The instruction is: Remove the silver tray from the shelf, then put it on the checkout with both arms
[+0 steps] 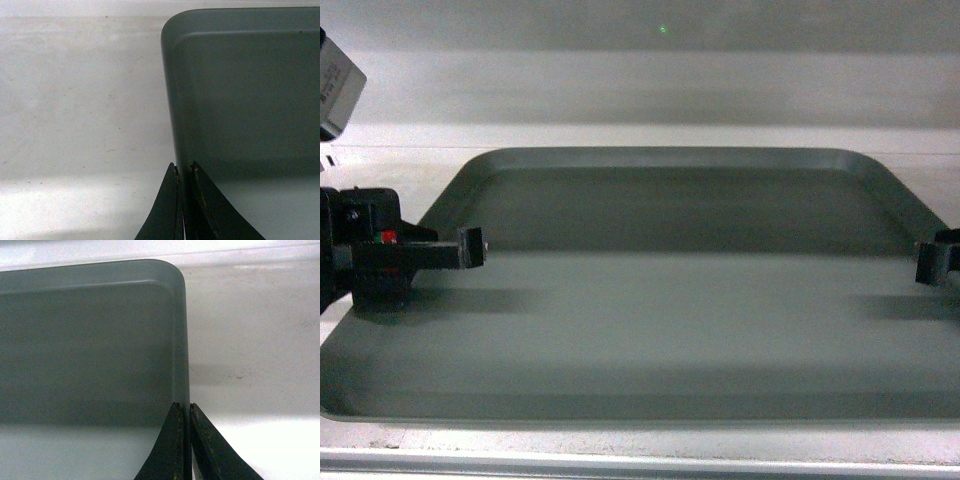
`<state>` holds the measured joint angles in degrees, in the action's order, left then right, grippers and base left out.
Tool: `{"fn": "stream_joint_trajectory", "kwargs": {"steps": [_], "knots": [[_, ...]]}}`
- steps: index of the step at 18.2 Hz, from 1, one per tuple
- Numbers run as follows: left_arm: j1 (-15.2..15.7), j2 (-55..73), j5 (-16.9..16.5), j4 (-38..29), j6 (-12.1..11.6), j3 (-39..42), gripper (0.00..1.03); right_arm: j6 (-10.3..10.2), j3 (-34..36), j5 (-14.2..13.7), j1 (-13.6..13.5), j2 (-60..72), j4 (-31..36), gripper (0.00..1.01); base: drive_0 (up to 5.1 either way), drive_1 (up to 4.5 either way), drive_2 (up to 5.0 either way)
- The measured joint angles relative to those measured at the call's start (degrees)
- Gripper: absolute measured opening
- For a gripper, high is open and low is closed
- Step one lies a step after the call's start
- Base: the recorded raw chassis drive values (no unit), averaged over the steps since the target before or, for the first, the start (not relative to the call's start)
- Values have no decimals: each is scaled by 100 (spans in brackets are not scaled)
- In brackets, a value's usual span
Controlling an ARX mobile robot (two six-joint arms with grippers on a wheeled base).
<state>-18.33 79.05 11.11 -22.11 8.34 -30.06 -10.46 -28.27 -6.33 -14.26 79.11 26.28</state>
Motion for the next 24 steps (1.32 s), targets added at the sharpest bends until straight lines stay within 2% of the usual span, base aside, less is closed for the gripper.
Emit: {"fn": "stream_joint_trajectory", "kwargs": {"steps": [7, 10, 13, 14, 24], "knots": [[-76, -667, 70, 448, -2, -291, 3, 50, -63, -138, -42, -855, -369, 2, 0, 0, 0], [-68, -754, 74, 577, 4, -330, 3, 111, -157, -116, -42, -914, -551, 2, 0, 0, 0], [11, -750, -46, 1360, 175, -549, 3, 313, -490, -42, 2, -903, -1644, 2, 0, 0, 0], [11, -748, -57, 1388, 179, -551, 3, 328, -527, -39, 9, -892, -1742, 2, 0, 0, 0], [7, -697, -52, 1368, 175, -551, 3, 348, -544, -20, 83, -798, -1834, 2, 0, 0, 0]]}}
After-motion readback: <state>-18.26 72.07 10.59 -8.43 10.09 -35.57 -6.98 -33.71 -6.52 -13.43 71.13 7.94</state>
